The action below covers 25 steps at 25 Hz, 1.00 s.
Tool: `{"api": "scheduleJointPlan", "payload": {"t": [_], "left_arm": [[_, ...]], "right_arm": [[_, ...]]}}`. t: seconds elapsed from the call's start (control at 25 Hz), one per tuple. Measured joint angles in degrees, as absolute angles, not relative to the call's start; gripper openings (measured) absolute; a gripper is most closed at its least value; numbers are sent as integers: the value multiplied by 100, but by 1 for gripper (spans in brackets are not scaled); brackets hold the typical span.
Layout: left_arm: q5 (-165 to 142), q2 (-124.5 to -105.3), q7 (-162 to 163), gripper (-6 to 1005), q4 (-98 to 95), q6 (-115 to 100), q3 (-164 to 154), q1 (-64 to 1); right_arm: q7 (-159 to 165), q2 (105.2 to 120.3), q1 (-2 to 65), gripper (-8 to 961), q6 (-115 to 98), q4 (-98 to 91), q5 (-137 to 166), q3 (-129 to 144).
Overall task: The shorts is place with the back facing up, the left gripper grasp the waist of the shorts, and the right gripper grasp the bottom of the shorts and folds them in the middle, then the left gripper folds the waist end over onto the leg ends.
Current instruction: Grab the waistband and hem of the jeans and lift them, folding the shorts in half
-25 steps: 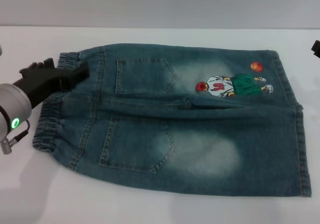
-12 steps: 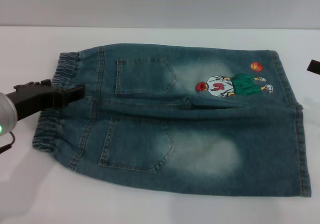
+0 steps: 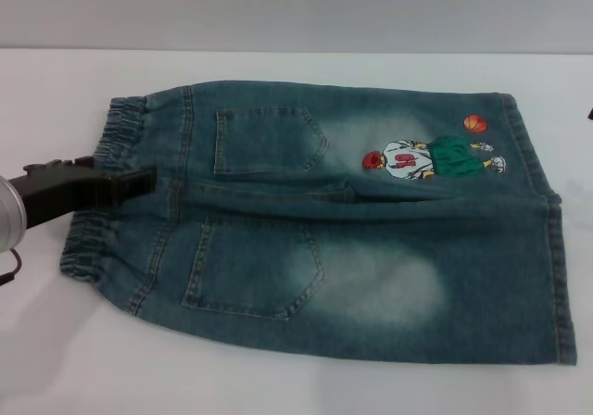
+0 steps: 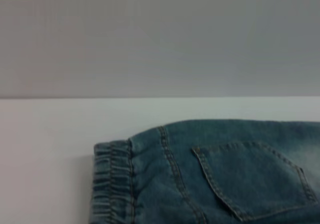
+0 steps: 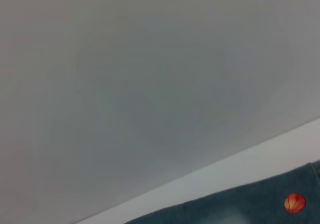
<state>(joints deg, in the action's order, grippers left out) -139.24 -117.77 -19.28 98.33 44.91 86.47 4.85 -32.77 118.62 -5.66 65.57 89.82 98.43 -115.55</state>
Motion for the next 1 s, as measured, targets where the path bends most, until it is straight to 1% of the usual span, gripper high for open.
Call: {"api": "scheduleJointPlan", "payload": {"t": [0.12,0.44,0.68,1.0], "left_arm": [[-13924,-11777,-1916,862,9874,4610,8676,481],[-13937,-11786,-1665,862,9984,5851,9165,412],[-14187,-11786,-1632,862,9682,5918,9386,319],[-14403,-11786,-1567,862,9053,5958,9387,-43]], "right_arm": [[-3267,11863,-595,671,6722,8952,9868,-11581],[-3204,11888,-861,671,6839,8951,10000,-11568],[-3184,11888,-811,671,6971,8761,10155,-11528],[-3217,11884,-775,671,6992,8722,10163,-11520]]}}
